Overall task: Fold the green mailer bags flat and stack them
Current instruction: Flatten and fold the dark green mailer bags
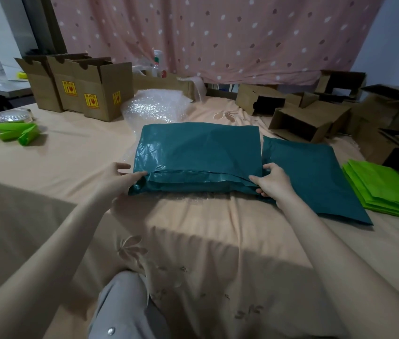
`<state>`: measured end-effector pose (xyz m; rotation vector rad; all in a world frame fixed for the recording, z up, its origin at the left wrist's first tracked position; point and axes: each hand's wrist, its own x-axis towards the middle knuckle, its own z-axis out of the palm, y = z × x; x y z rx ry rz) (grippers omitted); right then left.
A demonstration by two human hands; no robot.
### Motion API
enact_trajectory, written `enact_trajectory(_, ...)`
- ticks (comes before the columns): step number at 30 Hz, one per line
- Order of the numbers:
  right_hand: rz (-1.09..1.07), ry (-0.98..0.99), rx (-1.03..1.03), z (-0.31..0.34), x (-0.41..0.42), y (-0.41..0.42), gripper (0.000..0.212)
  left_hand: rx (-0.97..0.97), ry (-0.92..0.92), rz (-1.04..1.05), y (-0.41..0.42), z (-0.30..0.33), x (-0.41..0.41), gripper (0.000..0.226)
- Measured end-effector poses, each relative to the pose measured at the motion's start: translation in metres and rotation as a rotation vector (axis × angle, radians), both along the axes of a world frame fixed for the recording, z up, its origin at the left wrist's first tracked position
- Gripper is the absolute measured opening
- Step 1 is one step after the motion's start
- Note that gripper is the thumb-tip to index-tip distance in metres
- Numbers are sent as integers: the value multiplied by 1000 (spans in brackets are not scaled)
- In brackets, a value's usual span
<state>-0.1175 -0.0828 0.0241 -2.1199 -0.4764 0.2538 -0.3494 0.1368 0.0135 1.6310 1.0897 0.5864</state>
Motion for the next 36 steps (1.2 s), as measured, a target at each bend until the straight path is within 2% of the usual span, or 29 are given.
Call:
enact_trajectory(3, 42, -51, -104, 1, -1, 2, 47, 86, 224, -108, 3, 2, -7, 53)
enact_trajectory(5, 77, -81, -194, 1, -2, 3, 52, 18, 239, -176, 1, 6, -9, 45)
enact_trajectory(8, 98, -112, -228, 1, -4, 5, 44, -106, 84, -239, 1, 3, -7, 37)
enact_trajectory(12, 77, -205, -129, 5, -6, 3, 32, -143, -248, -154, 7, -3, 3, 29)
enact_trajectory(16, 19, -356, 41, 13, -6, 6, 32, -22, -357, -57, 11, 1, 23, 26)
enact_trajectory(20, -85, -491, 89, 22, 8, 19, 40, 147, -437, -33, 17, 10, 53, 23)
enact_trajectory(23, -130, -531, 108, 26, 18, 27, 40, 198, -477, -53, 26, 13, 69, 26)
enact_trajectory(25, -125, -522, 47, 19, 26, 29, 35, 169, -435, -98, 32, 8, 73, 28)
enact_trajectory(28, -65, -501, -160, 1, 40, 29, 25, 230, -224, -144, 41, -9, 70, 29)
enact_trajectory(30, -30, -481, -292, -7, 42, 28, 27, 343, -56, -135, 45, -17, 64, 29)
enact_trajectory(32, -57, -549, -406, -6, 37, 29, 36, 381, 14, -99, 44, -19, 58, 33)
enact_trajectory(34, -104, -707, -386, 1, 23, 35, 43, 378, 2, -74, 40, -20, 55, 32)
enact_trajectory(36, -40, -869, -246, 8, -1, 47, 44, 386, -10, -53, 36, -22, 55, 31)
